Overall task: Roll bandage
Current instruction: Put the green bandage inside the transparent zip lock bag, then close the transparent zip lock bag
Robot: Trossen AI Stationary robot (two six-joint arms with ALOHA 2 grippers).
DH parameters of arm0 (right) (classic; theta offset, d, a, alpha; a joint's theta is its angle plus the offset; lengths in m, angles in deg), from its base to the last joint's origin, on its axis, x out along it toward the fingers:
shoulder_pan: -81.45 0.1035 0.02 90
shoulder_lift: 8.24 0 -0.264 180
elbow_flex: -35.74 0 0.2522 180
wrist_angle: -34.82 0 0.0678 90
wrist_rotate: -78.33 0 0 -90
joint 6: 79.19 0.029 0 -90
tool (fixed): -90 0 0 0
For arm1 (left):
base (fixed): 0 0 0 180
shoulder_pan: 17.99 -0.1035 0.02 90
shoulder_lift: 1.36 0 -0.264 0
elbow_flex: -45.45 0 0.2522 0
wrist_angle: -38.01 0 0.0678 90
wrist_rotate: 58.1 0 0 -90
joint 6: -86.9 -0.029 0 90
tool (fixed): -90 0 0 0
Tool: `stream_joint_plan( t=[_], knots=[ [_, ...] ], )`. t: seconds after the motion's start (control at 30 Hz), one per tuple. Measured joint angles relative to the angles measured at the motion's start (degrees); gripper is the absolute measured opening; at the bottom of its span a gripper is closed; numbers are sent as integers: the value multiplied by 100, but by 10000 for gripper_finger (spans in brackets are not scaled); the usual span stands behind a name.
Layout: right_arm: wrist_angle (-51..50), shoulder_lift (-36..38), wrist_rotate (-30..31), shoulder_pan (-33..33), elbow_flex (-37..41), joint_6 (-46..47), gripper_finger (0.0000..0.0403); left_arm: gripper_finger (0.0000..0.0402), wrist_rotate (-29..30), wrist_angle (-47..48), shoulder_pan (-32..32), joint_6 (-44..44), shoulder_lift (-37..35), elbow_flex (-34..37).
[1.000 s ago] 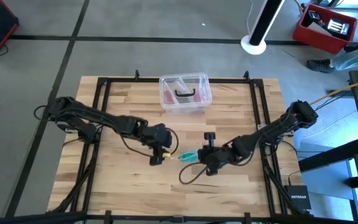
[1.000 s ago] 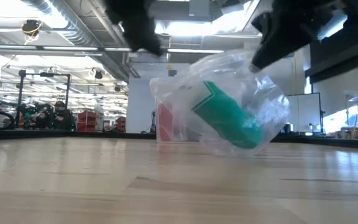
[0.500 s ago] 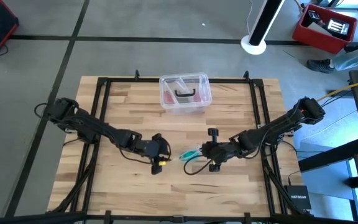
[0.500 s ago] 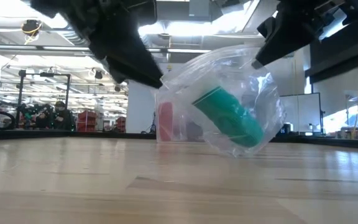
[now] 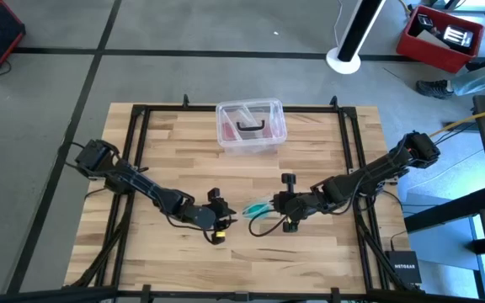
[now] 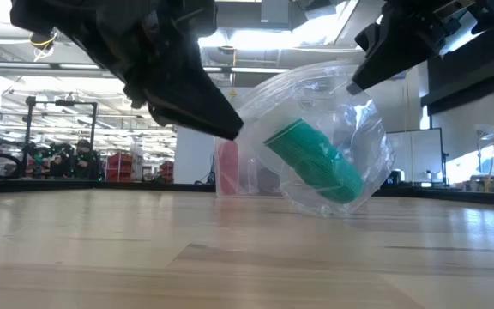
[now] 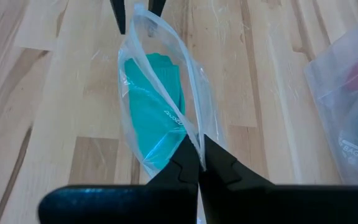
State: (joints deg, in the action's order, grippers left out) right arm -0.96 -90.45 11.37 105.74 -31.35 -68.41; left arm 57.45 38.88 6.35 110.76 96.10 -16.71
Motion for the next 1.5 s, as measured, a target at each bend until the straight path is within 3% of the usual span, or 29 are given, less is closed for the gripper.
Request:
stream_joint_plan(
  t=[0.17, 0.43, 0.6, 0.73, 0.93, 1.07, 1.23, 1.37, 1.5],
  knots=[
    [3, 0, 3, 0, 0, 16, 0, 104, 76, -154, 2, 5, 83, -5],
    [4, 0, -2, 4, 0, 64, 0, 18, 239, -278, 2, -211, 88, -2],
    [-34, 0, -111, 4, 0, 267, 7, 7, 250, -277, 2, -384, 69, -19],
    [-484, 41, -232, 4, -149, 293, 39, 6, 250, -58, 22, -496, -119, -26],
    [-2246, 133, -285, 4, -1330, 245, 116, 4, 243, 860, 84, -442, -712, -35],
    [-766, 74, -119, -28, -1405, -363, 149, 4, 243, 722, 84, -758, -897, -42],
    [1586, -575, -451, -297, -1180, -1117, 157, 7, 242, 747, 43, -910, -897, -39],
    [2339, -1255, -941, -555, -1179, -1388, 152, 8, 243, 738, 50, -933, -889, -39],
    [2383, -1749, -1226, -726, -1317, -1390, 148, 9, 242, 741, 54, -905, -886, -39]
  ],
)
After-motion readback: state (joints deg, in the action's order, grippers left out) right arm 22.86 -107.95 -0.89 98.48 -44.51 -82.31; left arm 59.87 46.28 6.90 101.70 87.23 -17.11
